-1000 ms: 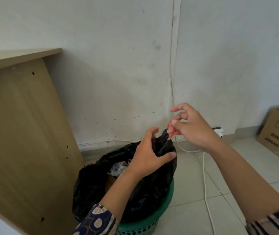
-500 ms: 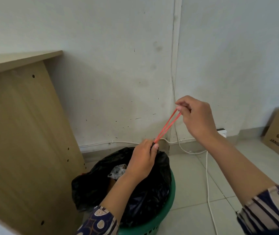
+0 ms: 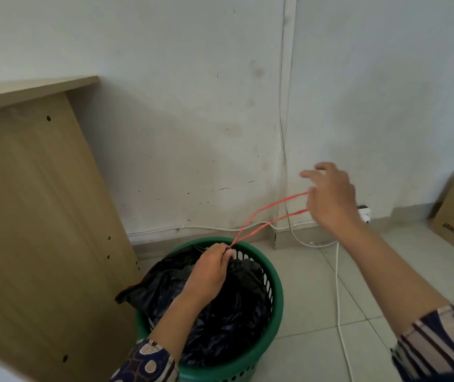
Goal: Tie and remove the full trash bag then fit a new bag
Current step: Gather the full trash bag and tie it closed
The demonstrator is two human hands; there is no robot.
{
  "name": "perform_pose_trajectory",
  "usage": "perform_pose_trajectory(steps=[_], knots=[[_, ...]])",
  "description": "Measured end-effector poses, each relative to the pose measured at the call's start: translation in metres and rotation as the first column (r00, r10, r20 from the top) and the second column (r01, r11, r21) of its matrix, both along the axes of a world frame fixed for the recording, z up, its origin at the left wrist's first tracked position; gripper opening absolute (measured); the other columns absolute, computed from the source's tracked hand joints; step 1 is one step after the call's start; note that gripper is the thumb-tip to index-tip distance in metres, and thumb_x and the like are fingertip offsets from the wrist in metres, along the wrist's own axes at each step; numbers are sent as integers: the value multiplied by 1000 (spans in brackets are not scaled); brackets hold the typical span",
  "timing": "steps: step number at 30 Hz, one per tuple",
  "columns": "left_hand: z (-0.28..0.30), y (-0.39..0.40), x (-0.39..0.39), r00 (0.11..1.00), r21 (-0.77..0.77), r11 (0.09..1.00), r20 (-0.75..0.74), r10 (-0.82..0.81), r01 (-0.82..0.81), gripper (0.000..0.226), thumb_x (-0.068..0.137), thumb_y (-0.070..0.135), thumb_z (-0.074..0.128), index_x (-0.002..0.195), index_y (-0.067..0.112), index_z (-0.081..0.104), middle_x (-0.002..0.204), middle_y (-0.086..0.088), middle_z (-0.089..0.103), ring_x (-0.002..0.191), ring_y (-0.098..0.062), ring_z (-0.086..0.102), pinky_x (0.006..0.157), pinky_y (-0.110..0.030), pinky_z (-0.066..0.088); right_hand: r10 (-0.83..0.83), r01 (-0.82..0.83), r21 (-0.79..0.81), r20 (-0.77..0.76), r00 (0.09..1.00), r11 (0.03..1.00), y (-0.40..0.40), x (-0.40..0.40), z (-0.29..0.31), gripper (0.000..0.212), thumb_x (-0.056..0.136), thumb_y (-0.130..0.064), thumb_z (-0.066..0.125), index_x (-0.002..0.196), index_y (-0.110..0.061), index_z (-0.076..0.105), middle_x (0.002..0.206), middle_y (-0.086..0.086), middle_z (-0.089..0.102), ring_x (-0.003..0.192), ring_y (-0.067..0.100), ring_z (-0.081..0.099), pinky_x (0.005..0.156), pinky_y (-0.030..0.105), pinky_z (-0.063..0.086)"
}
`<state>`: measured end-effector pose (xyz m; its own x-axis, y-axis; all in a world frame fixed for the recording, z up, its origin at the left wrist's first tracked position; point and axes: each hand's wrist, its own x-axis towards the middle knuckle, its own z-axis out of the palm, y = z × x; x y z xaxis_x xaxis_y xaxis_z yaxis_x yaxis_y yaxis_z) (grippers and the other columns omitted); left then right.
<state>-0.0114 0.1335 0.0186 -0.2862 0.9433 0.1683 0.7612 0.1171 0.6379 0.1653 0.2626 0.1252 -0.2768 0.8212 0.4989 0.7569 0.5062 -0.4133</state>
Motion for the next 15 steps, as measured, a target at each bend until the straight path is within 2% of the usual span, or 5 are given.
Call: perform_pose_trajectory(steps=[3,6,8,11,15], knots=[[-3,0,1,1000,-2,1000,-5,-10,10,25,98,20,33,85,8,49,83,-8,49,80,-27,47,68,-30,33,279,-294,84,156,948,952,-28,-21,-23,41,87,-16,34,120,-14,58,141,9,46,136,36,28,108,53,20],[-2,1,6,1000,35,999,0,-29,29,22,98,19,35,82,9,47,74,0,44,72,-21,43,60,-24,29,500,-464,-190,270,823,865,-53,-40,-45,41,98,-34,24,136,-26,38,148,-8,34,143,16,5,113,44,-7],[0,0,9,999,61,997,5,-43,43,20,97,17,36,82,11,47,72,5,42,69,-15,41,59,-21,30,510,-437,-275,314,801,856,-57,-47,-58,39,97,-38,28,130,-27,45,140,-6,46,140,15,17,113,45,-4],[-1,-4,6,998,89,995,11,-56,55,21,96,21,40,96,6,56,82,2,48,77,-14,44,62,-18,29,425,-377,-200,349,835,905,-54,-50,-66,31,96,-36,34,108,-23,60,118,-5,61,120,18,42,103,37,16],[-6,-7,4,998,112,992,4,-61,60,26,96,28,40,100,10,57,80,8,48,80,-15,46,65,-17,33,418,-402,-116,293,860,908,-47,-48,-71,27,95,-33,40,98,-17,62,107,-2,62,108,18,47,85,31,18]])
